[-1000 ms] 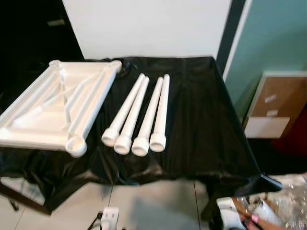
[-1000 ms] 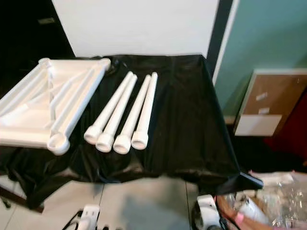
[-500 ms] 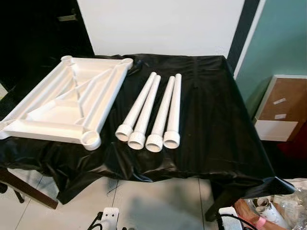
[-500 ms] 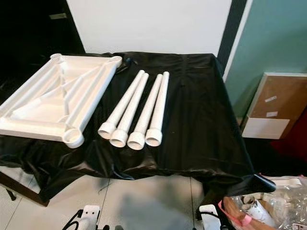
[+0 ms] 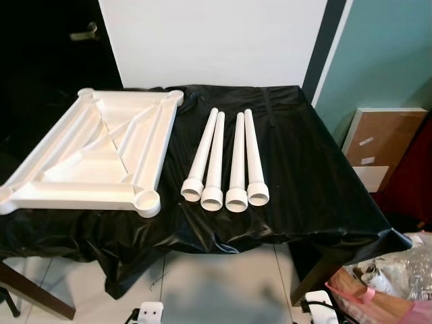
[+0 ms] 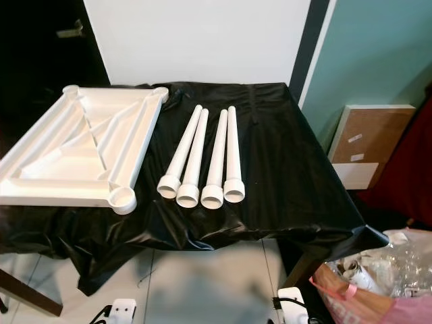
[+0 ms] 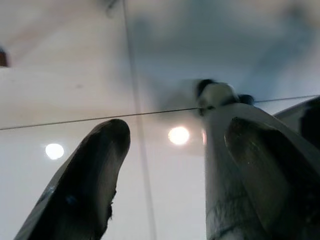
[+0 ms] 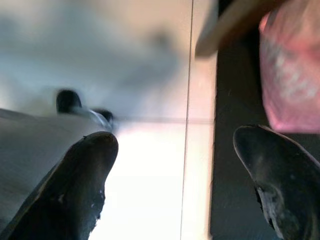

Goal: Building children table

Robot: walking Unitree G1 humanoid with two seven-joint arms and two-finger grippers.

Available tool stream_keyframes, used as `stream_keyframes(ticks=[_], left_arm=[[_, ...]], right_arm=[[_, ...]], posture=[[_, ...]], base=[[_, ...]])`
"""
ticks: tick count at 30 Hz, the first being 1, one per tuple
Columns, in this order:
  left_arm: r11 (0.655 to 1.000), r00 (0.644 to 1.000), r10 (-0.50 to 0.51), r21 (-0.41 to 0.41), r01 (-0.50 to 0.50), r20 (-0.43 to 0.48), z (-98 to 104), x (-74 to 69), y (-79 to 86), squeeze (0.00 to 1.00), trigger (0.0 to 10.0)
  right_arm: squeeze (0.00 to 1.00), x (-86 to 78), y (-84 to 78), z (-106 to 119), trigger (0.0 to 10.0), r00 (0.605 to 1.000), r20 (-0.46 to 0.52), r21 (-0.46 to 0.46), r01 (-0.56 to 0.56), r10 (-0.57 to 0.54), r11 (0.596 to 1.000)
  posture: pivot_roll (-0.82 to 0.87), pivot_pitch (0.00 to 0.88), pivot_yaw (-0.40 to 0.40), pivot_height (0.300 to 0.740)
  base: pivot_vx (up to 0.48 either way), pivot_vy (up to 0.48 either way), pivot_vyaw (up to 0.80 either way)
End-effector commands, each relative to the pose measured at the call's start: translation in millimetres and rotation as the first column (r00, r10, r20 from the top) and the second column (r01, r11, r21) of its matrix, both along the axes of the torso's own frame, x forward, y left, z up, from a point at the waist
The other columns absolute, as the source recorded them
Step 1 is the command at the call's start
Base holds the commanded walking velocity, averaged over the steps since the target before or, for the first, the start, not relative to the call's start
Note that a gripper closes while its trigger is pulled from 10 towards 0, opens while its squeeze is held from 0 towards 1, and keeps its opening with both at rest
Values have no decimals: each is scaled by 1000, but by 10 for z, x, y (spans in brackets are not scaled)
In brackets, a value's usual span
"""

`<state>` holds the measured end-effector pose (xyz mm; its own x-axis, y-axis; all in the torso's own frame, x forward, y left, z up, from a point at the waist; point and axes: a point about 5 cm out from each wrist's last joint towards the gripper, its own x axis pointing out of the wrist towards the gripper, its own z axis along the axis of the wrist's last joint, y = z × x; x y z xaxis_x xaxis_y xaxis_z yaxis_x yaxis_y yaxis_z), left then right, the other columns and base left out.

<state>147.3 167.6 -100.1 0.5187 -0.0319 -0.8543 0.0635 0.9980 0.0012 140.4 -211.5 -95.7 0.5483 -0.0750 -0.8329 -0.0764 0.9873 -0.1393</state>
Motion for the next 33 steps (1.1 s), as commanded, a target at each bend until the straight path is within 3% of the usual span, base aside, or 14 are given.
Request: stream_keyframes(ticks=[1,14,17,26,30,33], left_arm=[[1000,999,-14,-11,13,-49,-46,-119,0,0,10000],[999,998,-32,-6,32,-51,-41,-103,3,0,10000],[999,998,-43,-1,43,-47,-37,-91,3,0,10000],[983,983,-184,24,184,-9,-2,-17,-21,0,10000],[979,980,-201,29,201,-6,2,-9,-22,0,10000],[950,947,-311,9,312,82,57,65,-80,0,10000]], right_arm=[[0,-46,47,-29,10000,1000,-26,13,1,-1,1000],[0,-84,41,-41,10000,999,-36,14,3,-2,1000],[0,-89,37,-42,10000,999,-37,13,4,-3,1000],[0,-70,21,-29,10000,1000,-20,11,7,-7,1000],[0,-57,22,-24,10000,1000,-12,10,6,-6,1000],[0,96,85,37,10000,998,63,42,-28,25,999]], posture=[[-26,0,28,740],[-27,0,32,740],[-29,0,33,740],[-29,0,29,740],[-29,3,28,740],[-17,44,14,740]], base=[[0,472,0],[0,470,0],[0,0,0],[0,0,0],[0,0,0],[0,0,0]])
